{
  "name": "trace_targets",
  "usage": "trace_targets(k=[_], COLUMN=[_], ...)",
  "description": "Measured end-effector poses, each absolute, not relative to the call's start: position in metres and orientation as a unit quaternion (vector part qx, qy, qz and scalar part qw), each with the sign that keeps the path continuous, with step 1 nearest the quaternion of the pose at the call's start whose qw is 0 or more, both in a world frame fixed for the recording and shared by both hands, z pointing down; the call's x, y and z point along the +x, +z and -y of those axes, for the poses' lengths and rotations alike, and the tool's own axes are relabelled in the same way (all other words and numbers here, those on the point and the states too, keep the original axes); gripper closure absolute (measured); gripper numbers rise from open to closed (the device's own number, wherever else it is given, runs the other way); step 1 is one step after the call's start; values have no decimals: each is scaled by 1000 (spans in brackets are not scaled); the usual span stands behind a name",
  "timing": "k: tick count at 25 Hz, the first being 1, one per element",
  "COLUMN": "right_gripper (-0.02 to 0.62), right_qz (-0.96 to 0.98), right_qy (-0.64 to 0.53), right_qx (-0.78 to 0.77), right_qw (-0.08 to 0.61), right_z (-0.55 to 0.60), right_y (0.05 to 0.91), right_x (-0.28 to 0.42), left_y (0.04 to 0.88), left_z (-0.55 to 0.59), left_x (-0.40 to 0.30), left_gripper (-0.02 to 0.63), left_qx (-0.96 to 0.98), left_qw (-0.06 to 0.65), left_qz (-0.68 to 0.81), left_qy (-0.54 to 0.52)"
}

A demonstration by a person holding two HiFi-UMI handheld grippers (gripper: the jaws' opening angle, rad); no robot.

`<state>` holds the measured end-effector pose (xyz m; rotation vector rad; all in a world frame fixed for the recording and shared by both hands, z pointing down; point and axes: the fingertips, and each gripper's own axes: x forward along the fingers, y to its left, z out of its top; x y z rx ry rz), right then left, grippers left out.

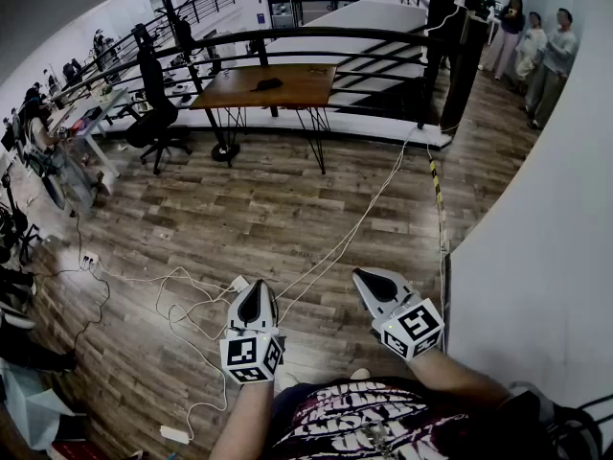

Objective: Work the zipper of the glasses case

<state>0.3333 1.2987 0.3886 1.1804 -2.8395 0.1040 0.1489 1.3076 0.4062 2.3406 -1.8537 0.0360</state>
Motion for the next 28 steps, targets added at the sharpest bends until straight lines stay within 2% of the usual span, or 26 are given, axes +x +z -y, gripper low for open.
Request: trace_targets(k=[5,11,20,28], right_gripper=[600,599,598,598], right_qz=[923,931,923,906], right_qy=[38,77,54,51], right_qx=[382,357,378,417], right_qw=[34,26,45,55], right_z=[-1284,-1243,-1136,-1052], right_y=[396,413,410,401], right_x=[340,318,248,177], left_y=[413,441,428,419], left_z=[-1301,-1270,-1120,-1022], left_x=[151,124,88,27], left_gripper=[598,598,598,598], left_qx=[777,767,815,833], left_qw=[74,105,88,89], left_qz=[624,633,573,546], left_qy=[19,33,13,-16])
